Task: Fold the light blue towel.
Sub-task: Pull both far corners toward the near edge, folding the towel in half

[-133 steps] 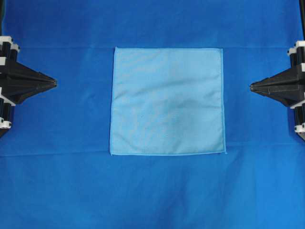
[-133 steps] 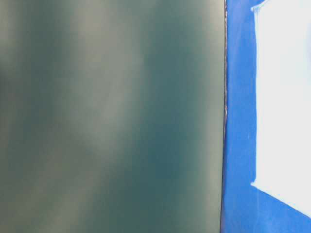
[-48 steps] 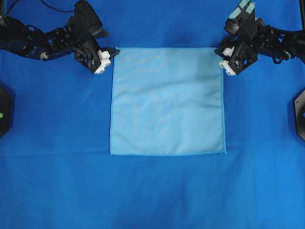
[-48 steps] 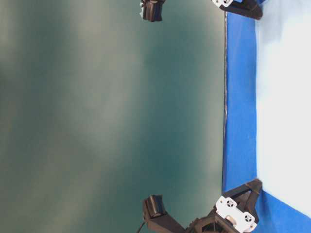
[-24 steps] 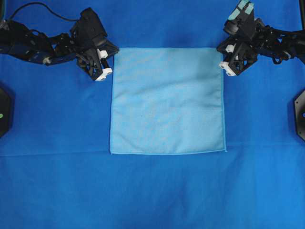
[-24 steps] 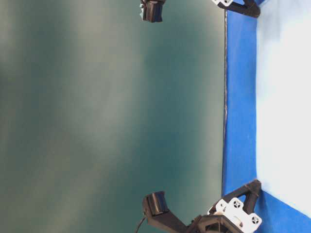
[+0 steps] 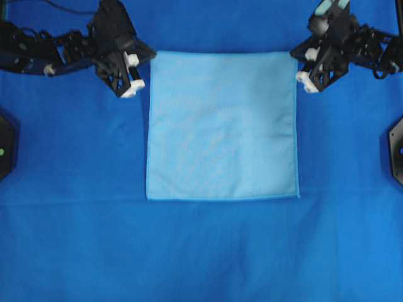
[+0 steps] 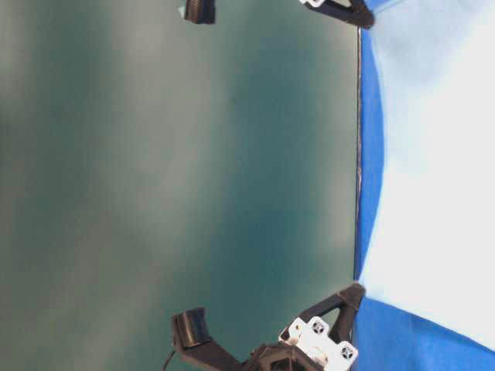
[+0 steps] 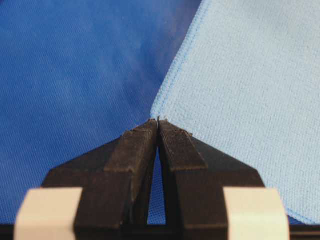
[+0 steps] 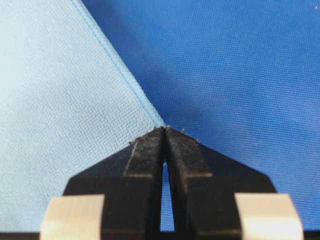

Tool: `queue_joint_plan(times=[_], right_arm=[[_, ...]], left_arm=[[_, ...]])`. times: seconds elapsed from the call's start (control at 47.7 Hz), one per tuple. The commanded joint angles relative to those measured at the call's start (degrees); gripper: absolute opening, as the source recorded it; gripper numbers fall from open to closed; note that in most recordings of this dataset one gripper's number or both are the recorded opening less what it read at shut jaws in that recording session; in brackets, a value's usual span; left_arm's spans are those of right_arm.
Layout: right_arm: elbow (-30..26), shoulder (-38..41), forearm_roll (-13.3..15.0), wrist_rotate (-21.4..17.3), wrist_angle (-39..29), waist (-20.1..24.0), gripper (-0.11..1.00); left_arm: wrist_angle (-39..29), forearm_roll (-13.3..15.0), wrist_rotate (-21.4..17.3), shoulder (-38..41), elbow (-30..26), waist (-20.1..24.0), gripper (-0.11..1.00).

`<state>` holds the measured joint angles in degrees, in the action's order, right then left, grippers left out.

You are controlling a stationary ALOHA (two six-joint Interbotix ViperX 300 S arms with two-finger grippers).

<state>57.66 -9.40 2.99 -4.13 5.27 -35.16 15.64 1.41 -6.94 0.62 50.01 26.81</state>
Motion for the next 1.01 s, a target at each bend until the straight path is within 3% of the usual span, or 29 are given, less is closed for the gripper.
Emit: queue_joint_plan(times=[0.0,0.252,0.398,0.65,0.985], right_arm=[[-0.3,-1.1,-0.4,-0.1,0.2,0.6,0.02],[0.2,-2.6,-2.0,-1.0,-2.1,4.7,0.02],[1.3,-5.5,-2.8,-3.4,-5.1,10.3,0.02],[3.6,-8.9,-2.9,-10.5,-7.5,22.4,0.02],[4.0,-8.6,-2.9,-21.7,-9.4,34.7,0.02]], left_arm=[[0.3,-0.1,-0.2,-1.3,-0.4,-0.7,0.01],[0.2,-0.1,-1.3,-3.0,1.6,-5.0,0.01],[-0.6,-0.1,-1.2,-5.4,4.3,-9.7,0.01],[-4.6,-0.1,0.2,-6.7,6.8,-20.1,0.01],[-7.2,0.3,2.4,-5.4,5.5,-33.0,0.01]])
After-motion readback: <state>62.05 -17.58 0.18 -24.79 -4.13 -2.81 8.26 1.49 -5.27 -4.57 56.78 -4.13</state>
